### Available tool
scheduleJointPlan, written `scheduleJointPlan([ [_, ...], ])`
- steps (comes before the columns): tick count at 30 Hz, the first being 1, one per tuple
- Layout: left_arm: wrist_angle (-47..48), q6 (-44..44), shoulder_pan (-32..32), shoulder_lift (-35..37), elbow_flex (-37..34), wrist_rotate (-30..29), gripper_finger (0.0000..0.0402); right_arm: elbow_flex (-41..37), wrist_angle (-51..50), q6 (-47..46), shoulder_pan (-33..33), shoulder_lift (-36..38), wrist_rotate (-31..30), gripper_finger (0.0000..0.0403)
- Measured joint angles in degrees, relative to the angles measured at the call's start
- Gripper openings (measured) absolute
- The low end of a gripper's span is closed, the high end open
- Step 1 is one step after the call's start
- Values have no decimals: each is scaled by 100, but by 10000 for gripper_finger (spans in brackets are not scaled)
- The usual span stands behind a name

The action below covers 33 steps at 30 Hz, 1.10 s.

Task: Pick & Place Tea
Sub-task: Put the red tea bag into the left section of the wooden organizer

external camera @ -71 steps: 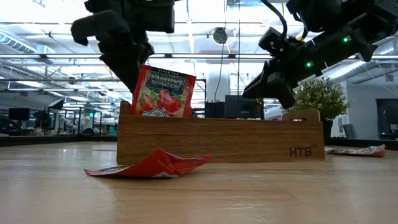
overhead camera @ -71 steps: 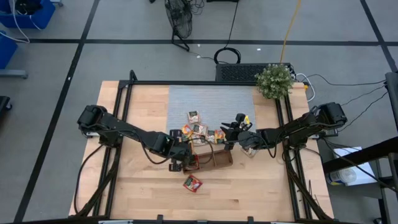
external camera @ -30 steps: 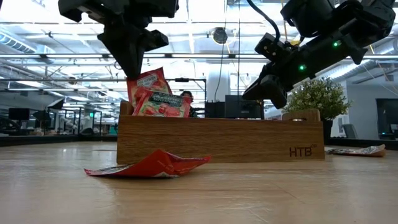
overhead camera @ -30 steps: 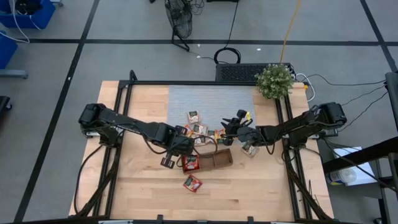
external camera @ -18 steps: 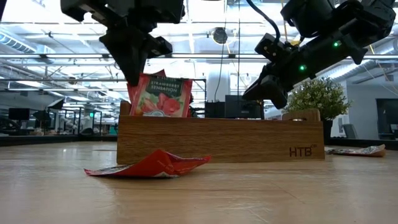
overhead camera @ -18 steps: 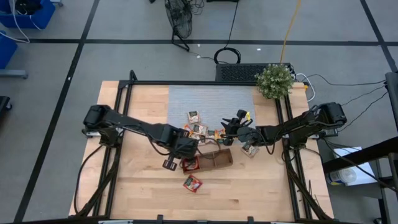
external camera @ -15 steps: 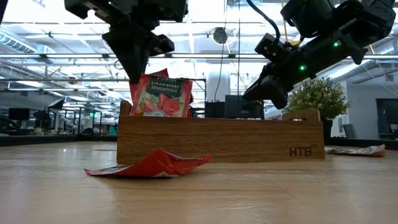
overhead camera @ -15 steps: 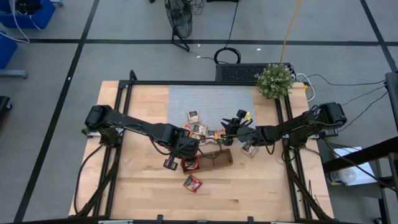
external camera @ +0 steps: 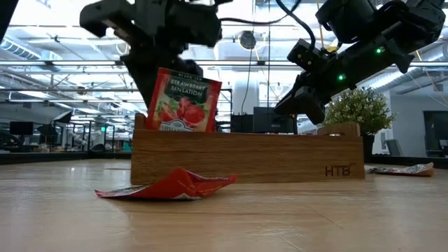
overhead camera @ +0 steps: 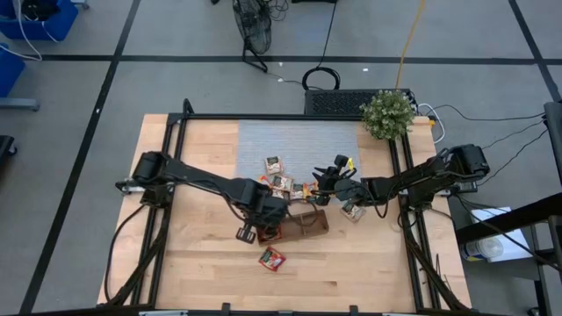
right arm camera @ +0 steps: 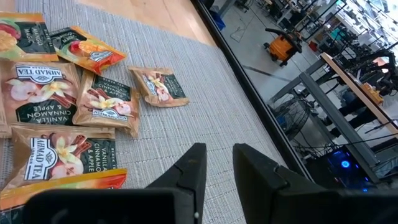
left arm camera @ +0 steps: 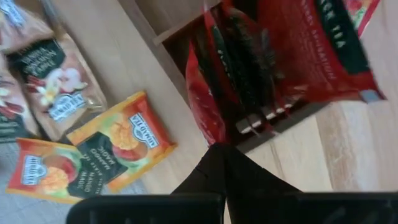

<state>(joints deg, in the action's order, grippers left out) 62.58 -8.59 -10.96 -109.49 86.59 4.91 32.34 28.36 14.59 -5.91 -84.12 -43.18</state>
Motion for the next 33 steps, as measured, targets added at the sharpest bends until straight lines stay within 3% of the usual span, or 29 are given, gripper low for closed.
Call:
scheduleJointPlan([
  [14, -274, 833, 106, 342, -2, -103, 88, 0, -17, 0, -2, 0, 2, 70],
  [21, -317, 1258, 102, 845, 0, -35, 133, 0, -30, 0, -2, 0, 2, 70],
  [26, -1364, 1443, -475, 1041, 15, -41, 136, 0, -39, 13, -2, 0, 2, 70],
  [30, -1903, 1333, -991, 865, 20, -651, 141, 0, -37, 50, -2, 0, 2, 70],
  [33, -1940, 2003, -1117, 605, 11, -1112, 154, 0, -56, 59, -2, 0, 2, 70],
])
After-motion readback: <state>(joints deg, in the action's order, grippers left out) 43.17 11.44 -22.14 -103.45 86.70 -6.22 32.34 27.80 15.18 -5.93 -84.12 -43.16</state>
